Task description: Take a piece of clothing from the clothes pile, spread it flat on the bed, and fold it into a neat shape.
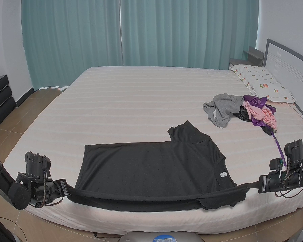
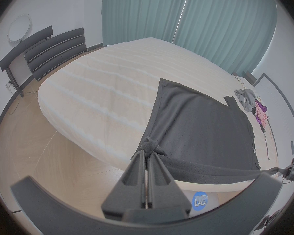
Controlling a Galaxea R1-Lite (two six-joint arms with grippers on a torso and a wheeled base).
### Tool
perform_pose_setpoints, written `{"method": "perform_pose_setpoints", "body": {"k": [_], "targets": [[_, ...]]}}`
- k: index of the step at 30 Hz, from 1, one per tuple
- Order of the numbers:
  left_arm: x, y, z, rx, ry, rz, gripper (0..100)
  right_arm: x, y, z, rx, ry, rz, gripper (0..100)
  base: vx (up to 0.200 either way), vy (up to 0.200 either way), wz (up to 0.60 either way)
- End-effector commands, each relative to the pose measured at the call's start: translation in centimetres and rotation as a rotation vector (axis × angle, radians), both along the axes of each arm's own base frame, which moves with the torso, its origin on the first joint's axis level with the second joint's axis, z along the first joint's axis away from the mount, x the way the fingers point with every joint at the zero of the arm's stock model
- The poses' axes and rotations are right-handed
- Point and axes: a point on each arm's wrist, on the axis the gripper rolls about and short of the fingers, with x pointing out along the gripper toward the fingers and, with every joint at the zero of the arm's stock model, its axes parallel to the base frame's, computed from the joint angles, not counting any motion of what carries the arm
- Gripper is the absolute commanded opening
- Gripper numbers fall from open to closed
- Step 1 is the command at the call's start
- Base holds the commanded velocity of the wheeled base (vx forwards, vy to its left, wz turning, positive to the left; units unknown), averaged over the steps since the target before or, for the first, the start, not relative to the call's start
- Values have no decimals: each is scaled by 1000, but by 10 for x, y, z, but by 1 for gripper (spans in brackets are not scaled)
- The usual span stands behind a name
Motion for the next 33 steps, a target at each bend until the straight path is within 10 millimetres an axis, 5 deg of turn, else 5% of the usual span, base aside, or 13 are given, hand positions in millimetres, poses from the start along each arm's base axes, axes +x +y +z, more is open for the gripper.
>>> {"method": "perform_pose_setpoints", "body": {"k": [1,20,33], "targets": [[6,-1,-1,-1,-1,0,0,7,0,-3,0,10,1,0,0,0,0],[61,-7,-27,-33,25,38,0,71,7,-26,33,72,-37,0,0,0,0],[80,-5,-41,-31,41,51,0,102,16,-43,29,89,-17,0,0,0,0]]}}
